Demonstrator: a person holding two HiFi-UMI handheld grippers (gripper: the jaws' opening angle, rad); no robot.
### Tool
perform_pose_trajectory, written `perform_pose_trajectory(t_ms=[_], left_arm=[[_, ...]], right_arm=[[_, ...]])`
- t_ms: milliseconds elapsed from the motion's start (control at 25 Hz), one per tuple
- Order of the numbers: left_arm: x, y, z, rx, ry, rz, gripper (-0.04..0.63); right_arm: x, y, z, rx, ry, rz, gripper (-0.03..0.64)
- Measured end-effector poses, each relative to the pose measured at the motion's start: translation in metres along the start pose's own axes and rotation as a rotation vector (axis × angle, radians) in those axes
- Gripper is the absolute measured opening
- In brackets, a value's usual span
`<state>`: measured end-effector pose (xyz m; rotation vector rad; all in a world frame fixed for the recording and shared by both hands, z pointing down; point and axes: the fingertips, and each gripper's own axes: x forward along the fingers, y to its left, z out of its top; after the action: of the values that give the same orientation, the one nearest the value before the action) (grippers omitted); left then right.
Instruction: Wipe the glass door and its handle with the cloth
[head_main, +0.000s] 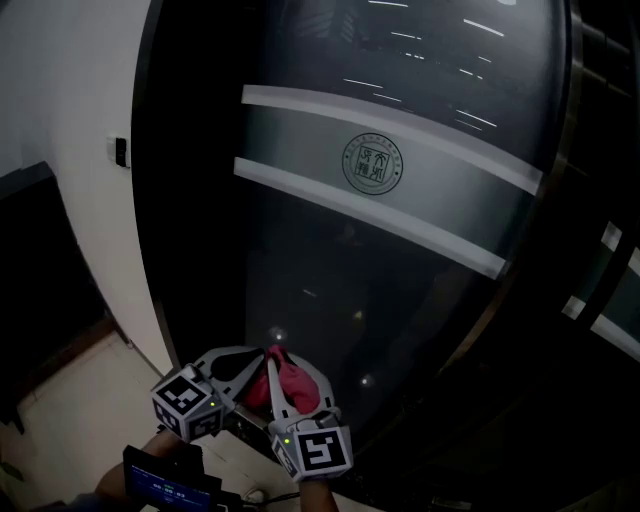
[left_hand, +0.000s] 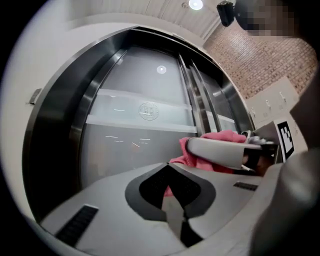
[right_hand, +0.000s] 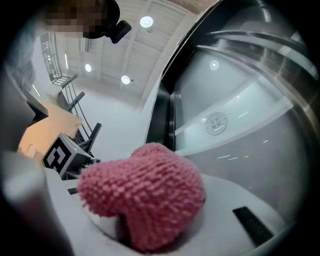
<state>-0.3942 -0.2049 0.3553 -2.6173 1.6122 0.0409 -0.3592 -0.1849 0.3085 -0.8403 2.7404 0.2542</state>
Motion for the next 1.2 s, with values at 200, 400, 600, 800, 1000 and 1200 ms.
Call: perform_pose_trajectory(t_ms=[200,400,600,800,1000,1200], left_arm=[[0.020,0.078,0.017,0.014,0.013,0.090,0.017],[0.037,0.156,0.026,0.058,-0.014,0.172,0.017],[0.051,0.208,0.035,0.061,-0.007,0.173,0.017],[0.060,0.273,0.058,0.034,-0.061,0.156,0.017],[0.063,0.324,0.066,0.035,-0.071,0.072,0.017],[0.073,0.334,0.064,0.042,-0.045,-0.046,0.017]], right_arm=[[0.089,-0.008,-0.012,0.034,-0.028,0.094,0.052],[0.163,-0.023,-0.013,0.027,-0.069,0.137,0.052],[0.232,-0.024,-0.019,-0.023,-0.030,0.165,0.052],[0.322,-0.026,-0.006,-0.096,-0.043,0.138,0.052],[0.411,-0.048,0.002,-0.120,-0.095,0.047,0.052],[0.453,-0.067,0.008,-0.170,-0.078,-0.034,0.052]])
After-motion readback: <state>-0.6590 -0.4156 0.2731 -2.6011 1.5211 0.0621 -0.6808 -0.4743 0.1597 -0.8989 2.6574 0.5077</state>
